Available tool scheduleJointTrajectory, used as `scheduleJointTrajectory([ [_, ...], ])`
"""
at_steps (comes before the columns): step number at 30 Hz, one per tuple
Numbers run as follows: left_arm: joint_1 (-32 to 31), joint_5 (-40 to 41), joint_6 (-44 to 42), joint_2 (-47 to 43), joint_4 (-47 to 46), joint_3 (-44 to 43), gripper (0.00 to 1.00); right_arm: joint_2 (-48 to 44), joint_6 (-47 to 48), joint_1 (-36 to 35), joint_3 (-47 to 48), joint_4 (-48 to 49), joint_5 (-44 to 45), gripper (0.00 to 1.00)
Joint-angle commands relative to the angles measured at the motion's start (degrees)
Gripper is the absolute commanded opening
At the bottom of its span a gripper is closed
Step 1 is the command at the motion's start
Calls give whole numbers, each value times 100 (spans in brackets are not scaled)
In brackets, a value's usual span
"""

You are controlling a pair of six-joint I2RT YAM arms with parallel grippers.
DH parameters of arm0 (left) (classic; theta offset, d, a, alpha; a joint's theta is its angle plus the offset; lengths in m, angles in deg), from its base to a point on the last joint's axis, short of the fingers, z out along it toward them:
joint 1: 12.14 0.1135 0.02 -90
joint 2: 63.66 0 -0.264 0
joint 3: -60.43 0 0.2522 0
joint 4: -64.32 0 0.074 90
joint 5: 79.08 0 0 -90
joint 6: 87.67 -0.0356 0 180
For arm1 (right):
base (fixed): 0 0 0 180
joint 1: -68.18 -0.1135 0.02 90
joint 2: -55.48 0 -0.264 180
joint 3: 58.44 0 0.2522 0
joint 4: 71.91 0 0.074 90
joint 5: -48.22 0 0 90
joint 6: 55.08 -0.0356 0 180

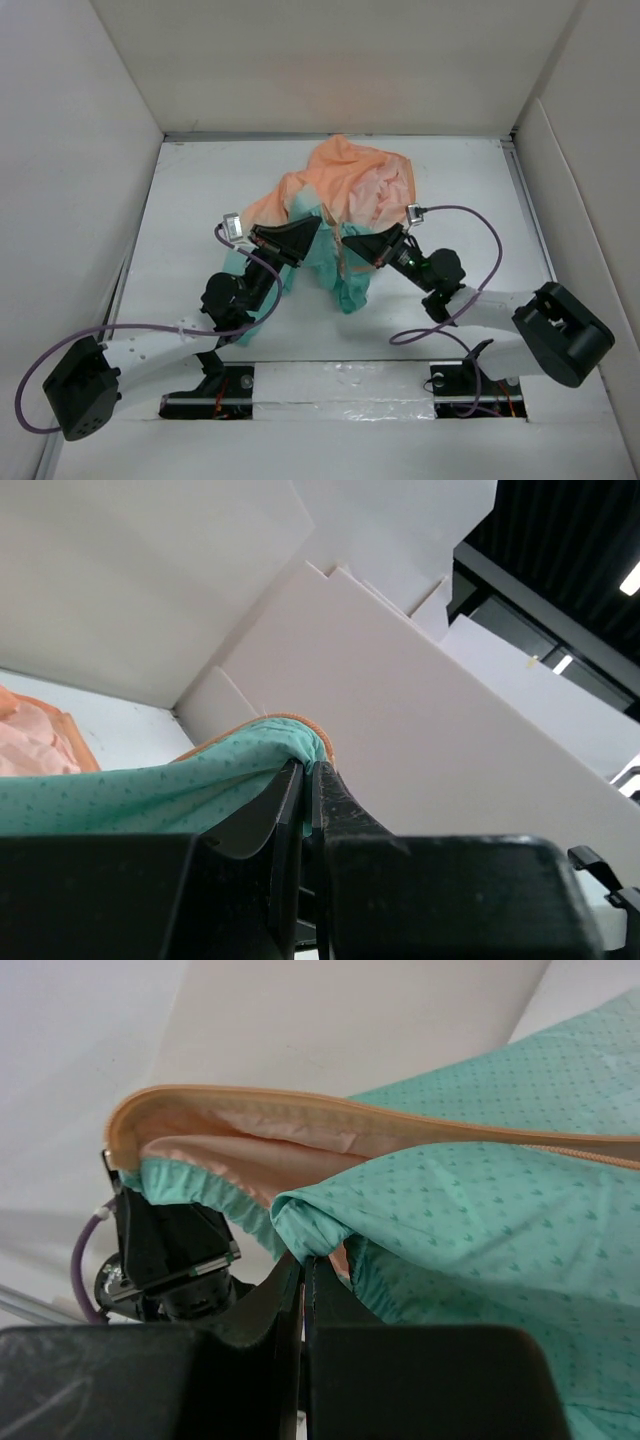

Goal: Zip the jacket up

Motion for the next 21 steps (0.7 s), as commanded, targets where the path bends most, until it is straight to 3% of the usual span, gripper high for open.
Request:
scheduleJointTrajectory([
  [1,-24,-163,-730,-311,144,-418,0,212,-403,110,253,2071,-357,0],
  [4,-24,-164,-1074,-302,134,-357,0,519,-868,57,359,2571,-419,0],
  [8,-24,188,-925,-303,4,-173,0,748,-1265,57,612,3109,-392,0],
  [13,-24,513,-942,-74,-31,-313,0,565,-1178,-75,922,3083,-358,0],
  [18,-24,522,-811,-127,-111,-295,0,-147,-581,-22,1001,2161,-234,0],
  [21,-24,549,-723,-100,-207,-295,0,-192,-519,-75,1071,2256,-243,0],
])
